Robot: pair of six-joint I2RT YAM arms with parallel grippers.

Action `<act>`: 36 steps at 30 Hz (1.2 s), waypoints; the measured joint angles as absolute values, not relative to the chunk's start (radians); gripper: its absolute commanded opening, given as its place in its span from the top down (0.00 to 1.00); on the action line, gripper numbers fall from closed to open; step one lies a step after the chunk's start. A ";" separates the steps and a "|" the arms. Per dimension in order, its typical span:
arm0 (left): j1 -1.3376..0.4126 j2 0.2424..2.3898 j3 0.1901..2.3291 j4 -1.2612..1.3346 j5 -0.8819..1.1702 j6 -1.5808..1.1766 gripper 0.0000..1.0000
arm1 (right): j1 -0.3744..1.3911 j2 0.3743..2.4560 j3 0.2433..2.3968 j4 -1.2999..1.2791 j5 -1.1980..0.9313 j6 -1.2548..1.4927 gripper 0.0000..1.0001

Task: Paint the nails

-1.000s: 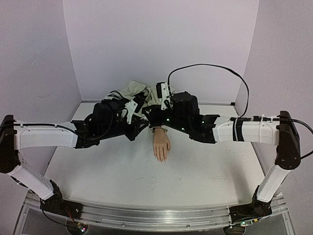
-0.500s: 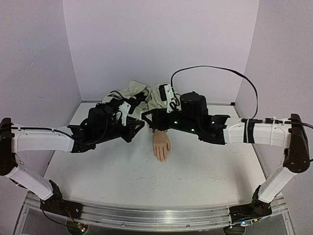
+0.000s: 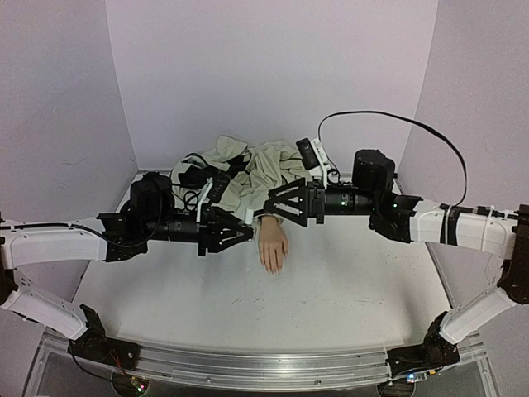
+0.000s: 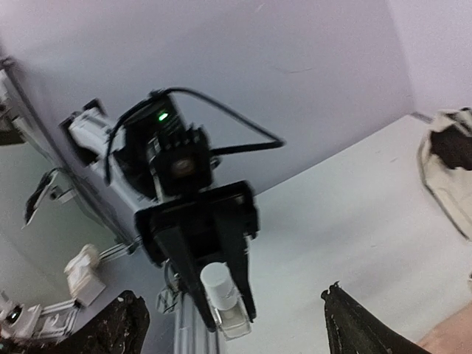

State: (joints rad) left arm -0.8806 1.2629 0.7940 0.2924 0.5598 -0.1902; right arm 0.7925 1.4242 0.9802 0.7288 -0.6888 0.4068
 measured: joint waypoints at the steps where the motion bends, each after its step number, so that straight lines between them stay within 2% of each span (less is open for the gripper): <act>1: -0.881 1.263 0.797 0.291 0.593 -0.196 1.00 | 0.794 1.433 0.968 0.766 -0.750 0.424 0.21; 6: -0.881 1.267 0.820 0.298 0.730 -0.229 1.00 | 0.811 1.489 0.957 0.904 -0.931 0.487 0.38; 14: -0.884 1.300 0.860 0.315 0.830 -0.260 1.00 | 0.835 1.554 0.973 0.967 -1.026 0.529 0.51; 17: -0.885 1.306 0.862 0.315 0.847 -0.261 1.00 | 0.837 1.555 0.983 0.976 -1.032 0.534 0.59; 20: -0.885 1.313 0.862 0.316 0.863 -0.262 1.00 | 0.841 1.559 1.001 0.987 -1.040 0.545 0.64; 27: -0.888 1.319 0.863 0.316 0.875 -0.262 1.00 | 0.846 1.581 1.024 1.003 -1.060 0.551 0.86; 30: -0.889 1.322 0.864 0.315 0.882 -0.262 1.00 | 0.848 1.588 1.026 1.008 -1.064 0.549 0.98; 36: -0.889 1.322 0.864 0.313 0.859 -0.260 1.00 | 0.845 1.597 1.026 1.021 -1.063 0.539 1.00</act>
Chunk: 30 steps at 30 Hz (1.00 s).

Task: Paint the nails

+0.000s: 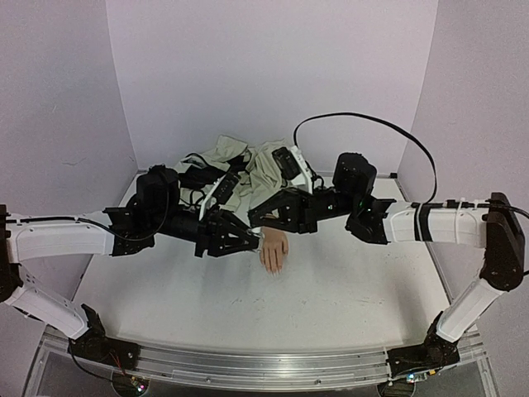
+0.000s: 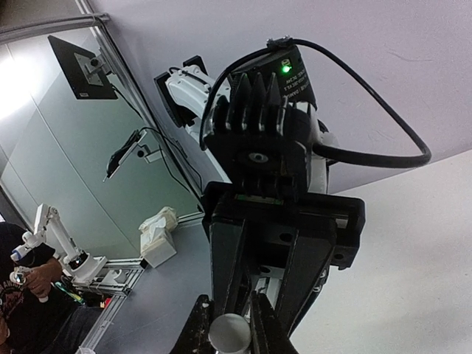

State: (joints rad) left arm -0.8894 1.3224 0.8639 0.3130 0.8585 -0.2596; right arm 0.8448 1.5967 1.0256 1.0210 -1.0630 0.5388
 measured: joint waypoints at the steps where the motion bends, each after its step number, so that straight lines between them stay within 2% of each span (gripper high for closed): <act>1: -0.890 1.321 0.863 0.311 0.834 -0.259 1.00 | 0.841 1.598 1.026 1.022 -1.059 0.536 1.00; 9: -0.907 1.288 0.846 0.253 0.488 -0.224 1.00 | 0.823 1.626 1.030 0.982 -0.865 0.488 1.00; 13: -0.908 1.301 0.846 0.235 0.281 -0.183 1.00 | 0.852 1.633 1.057 0.884 -0.604 0.457 1.00; 18: -0.911 1.376 0.860 0.244 0.029 -0.138 1.00 | 0.952 1.690 1.162 0.710 -0.123 0.469 1.00; 20: -0.911 1.414 0.870 0.244 -0.027 -0.128 1.00 | 0.979 1.724 1.198 0.666 0.009 0.478 1.00; 24: -0.911 1.454 0.876 0.244 -0.057 -0.127 1.00 | 0.998 1.752 1.221 0.622 0.106 0.501 1.00; 26: -0.913 1.456 0.876 0.246 -0.057 -0.128 1.00 | 1.003 1.753 1.224 0.611 0.123 0.502 0.96; 30: -0.915 1.444 0.864 0.267 -0.054 -0.131 1.00 | 1.004 1.742 1.229 0.602 0.123 0.487 0.72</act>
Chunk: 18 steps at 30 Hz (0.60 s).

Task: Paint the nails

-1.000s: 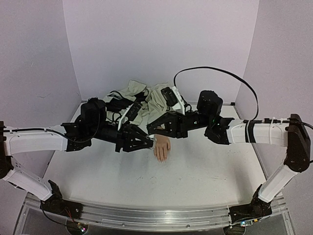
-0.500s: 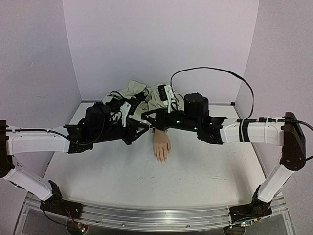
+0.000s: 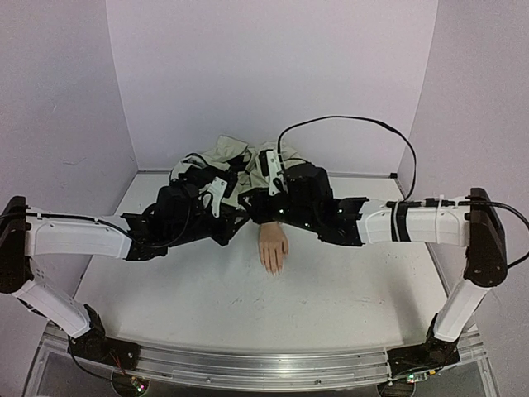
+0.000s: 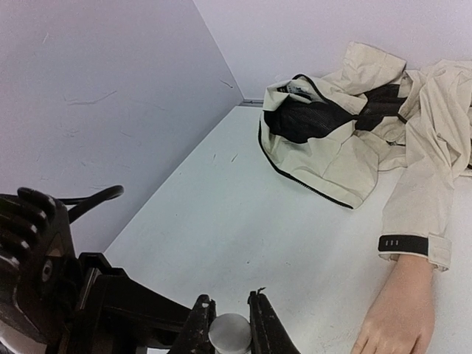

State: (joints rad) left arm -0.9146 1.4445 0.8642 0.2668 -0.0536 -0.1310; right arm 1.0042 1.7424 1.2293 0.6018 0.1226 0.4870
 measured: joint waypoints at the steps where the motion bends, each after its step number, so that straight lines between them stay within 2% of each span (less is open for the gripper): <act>1: -0.916 1.436 0.856 0.273 -0.054 -0.133 1.00 | 1.004 1.736 1.229 0.595 0.110 0.479 0.66; 2: -0.916 1.423 0.847 0.277 -0.059 -0.139 1.00 | 1.004 1.723 1.225 0.585 0.090 0.471 0.57; 4: -0.905 1.394 0.825 0.286 -0.065 -0.153 1.00 | 1.003 1.679 1.205 0.566 0.044 0.454 0.48; 7: -0.892 1.349 0.793 0.288 -0.059 -0.166 1.00 | 0.995 1.604 1.171 0.559 -0.017 0.433 0.40; 12: -0.891 1.317 0.785 0.284 0.038 -0.181 1.00 | 0.929 1.481 1.105 0.574 -0.122 0.408 0.45; 18: -0.891 1.309 0.789 0.273 0.319 -0.180 1.00 | 0.794 1.445 0.982 0.681 -0.393 0.457 0.46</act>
